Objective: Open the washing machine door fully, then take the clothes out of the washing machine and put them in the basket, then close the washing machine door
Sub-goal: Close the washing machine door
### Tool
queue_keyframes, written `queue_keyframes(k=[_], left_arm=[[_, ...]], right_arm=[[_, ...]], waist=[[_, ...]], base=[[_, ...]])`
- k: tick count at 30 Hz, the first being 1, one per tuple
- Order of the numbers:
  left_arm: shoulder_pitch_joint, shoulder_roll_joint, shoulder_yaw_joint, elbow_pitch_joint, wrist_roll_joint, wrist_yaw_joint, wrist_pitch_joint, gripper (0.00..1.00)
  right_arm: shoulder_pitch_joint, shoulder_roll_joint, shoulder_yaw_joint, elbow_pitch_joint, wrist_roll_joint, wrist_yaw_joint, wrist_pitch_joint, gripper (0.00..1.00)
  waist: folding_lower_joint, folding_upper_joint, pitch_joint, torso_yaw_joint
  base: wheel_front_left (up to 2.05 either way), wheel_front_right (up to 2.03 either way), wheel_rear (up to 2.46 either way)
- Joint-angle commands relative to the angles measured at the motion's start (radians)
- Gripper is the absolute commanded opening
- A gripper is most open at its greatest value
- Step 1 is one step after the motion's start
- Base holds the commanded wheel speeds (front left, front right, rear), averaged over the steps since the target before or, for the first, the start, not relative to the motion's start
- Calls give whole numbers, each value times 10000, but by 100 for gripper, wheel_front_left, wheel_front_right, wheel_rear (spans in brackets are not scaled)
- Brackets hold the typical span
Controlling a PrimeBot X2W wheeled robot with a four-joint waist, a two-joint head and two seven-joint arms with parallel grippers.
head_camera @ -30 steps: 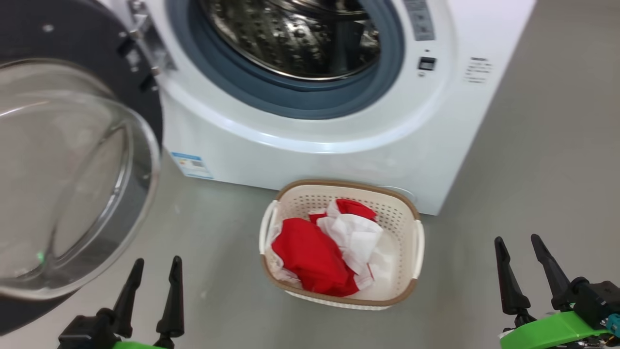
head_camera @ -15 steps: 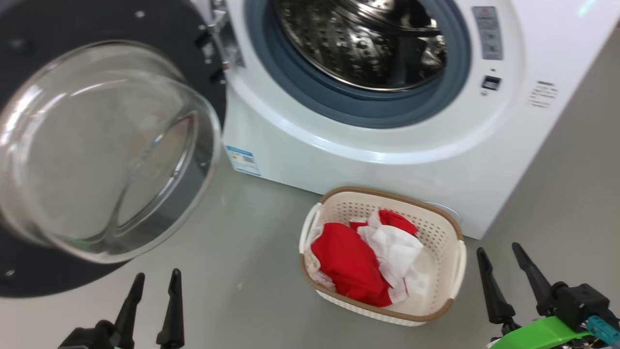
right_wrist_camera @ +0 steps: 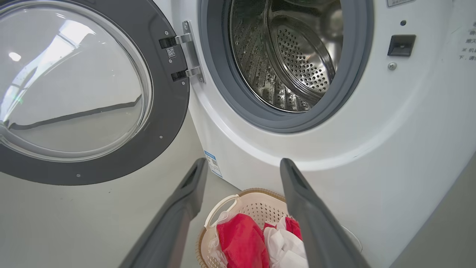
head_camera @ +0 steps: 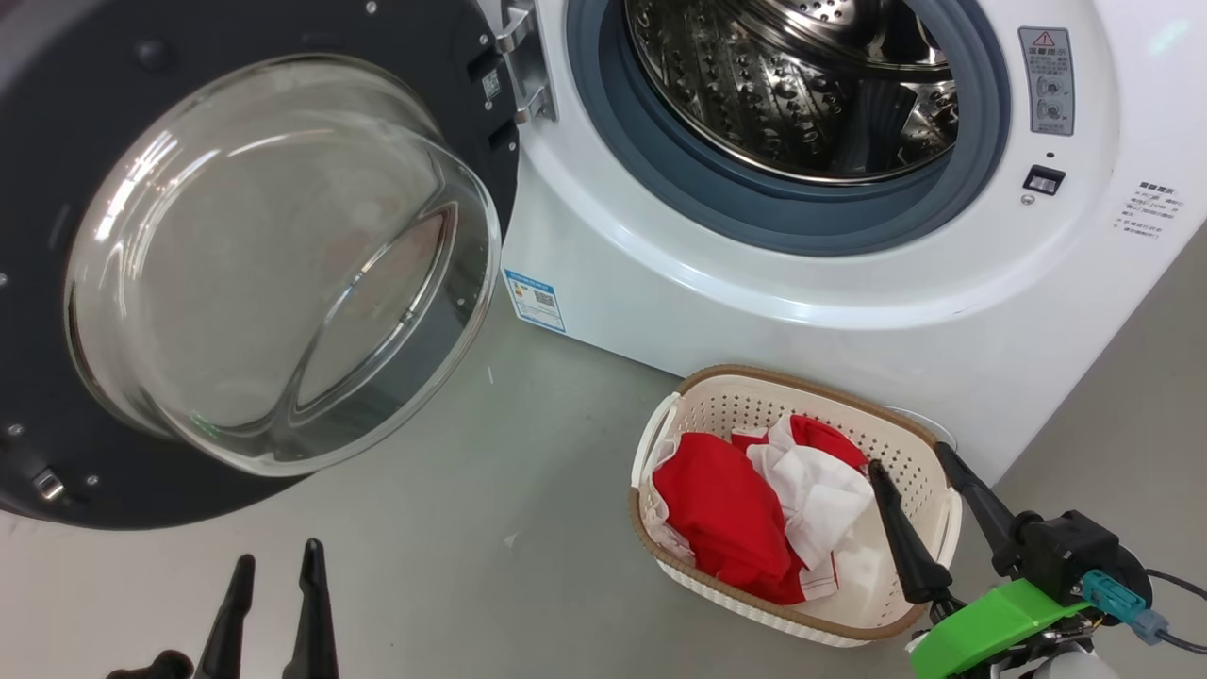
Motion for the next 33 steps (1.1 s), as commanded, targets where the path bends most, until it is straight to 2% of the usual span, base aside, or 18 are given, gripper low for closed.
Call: queue_keyframes(k=[1, 8, 9, 10, 11, 12, 17, 24, 28, 33], left_arm=[[-32, 117, 382, -321, -81, 100, -49, 100], [-69, 116, 458, -527, -406, 90, -49, 100], [-106, 116, 513, -600, -488, 73, -49, 88], [-147, 116, 585, -686, -560, 46, -49, 41], [-190, 116, 667, -792, -590, 11, -49, 17], [-250, 116, 780, -924, -619, -30, -49, 0], [-666, 116, 1499, -1603, -467, -225, -49, 0], [-2056, 145, 3370, -2832, 204, -577, -49, 0], [-3140, 749, 4137, -2761, 110, -652, -49, 0], [-4362, 2132, 4301, -1792, -1065, -661, -49, 0]], right_arm=[[-364, -120, 325, -153, 133, 48, -65, 100], [-411, -151, 378, -76, 231, 48, -65, 100], [-385, -139, 350, -82, 232, 48, -65, 100], [-354, -125, 320, -92, 230, 48, -65, 100], [-323, -110, 295, -108, 223, 48, -65, 100], [-290, -93, 266, -124, 215, 48, -65, 100], [-174, -44, 115, -176, 188, 48, -65, 100], [-11, 70, -66, -255, 114, 48, -65, 100], [36, 131, -126, -287, 87, 48, -65, 100], [129, 203, -196, -347, 53, 48, -65, 100]], waist=[[0, 0, 27, 18], [0, 0, 14, 7], [0, 0, 12, 3], [0, 0, 13, -1], [0, 0, 16, -5], [0, 0, 24, -8], [0, 0, 75, -14], [0, 0, 124, -26], [0, 0, 141, -42], [0, 0, 173, -52]], base=[[0, 0, 0], [0, 0, 0], [0, 0, 0], [0, 0, 0], [0, 0, 0], [0, 0, 0], [0, 0, 0], [0, 0, 0], [0, 0, 0], [0, 0, 0]])
